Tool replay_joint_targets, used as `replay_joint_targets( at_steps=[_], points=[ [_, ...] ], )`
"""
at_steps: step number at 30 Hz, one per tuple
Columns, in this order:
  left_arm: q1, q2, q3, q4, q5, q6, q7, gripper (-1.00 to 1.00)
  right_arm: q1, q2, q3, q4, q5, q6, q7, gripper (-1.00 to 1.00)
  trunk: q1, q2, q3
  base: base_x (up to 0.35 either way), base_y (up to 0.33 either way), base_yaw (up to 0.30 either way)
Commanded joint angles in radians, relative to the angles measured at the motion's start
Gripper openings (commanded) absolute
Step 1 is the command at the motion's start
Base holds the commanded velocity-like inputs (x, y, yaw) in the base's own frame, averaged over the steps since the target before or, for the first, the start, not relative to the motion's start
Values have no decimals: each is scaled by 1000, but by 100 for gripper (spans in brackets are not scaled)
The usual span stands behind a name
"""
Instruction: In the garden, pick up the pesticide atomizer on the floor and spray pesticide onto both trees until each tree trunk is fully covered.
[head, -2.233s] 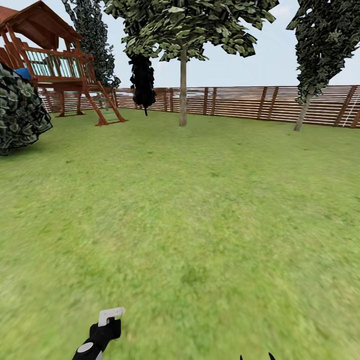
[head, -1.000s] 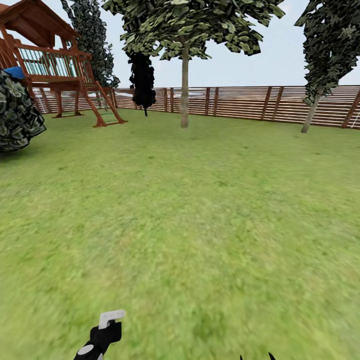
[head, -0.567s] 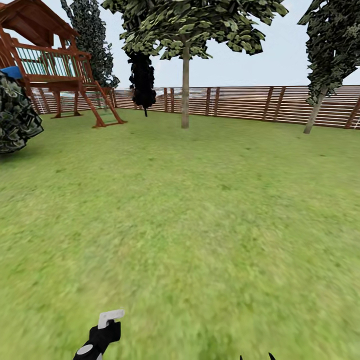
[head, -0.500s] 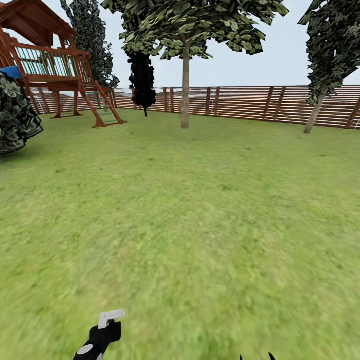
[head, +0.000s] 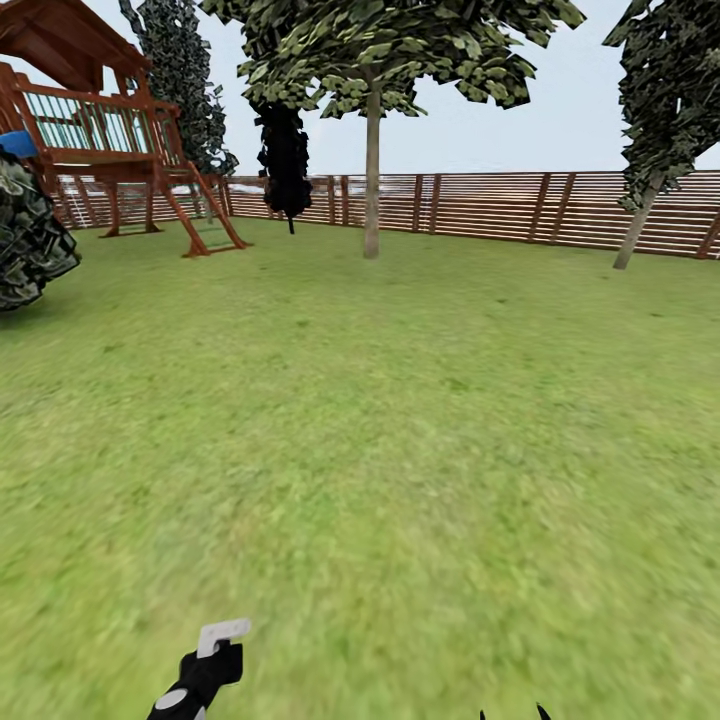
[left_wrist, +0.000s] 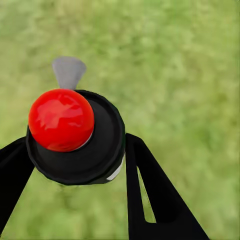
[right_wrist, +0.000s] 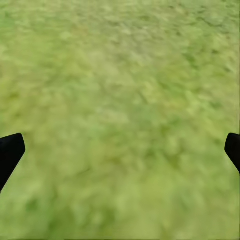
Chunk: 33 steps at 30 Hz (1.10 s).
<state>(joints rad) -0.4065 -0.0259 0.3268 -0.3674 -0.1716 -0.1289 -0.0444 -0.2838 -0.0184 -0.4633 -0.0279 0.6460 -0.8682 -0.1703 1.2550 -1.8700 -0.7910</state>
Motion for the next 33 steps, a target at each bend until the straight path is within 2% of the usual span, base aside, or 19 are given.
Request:
replay_joint_targets(
  at_steps=[1,33],
  points=[
    [0,-1,0,0,0,0,0,-100,0,0,0,0,0,0,0,100,0,0,0,302,0,0],
    [0,0,1,0,0,0,0,-100,0,0,0,0,0,0,0,100,0,0,0,302,0,0]
  ],
)
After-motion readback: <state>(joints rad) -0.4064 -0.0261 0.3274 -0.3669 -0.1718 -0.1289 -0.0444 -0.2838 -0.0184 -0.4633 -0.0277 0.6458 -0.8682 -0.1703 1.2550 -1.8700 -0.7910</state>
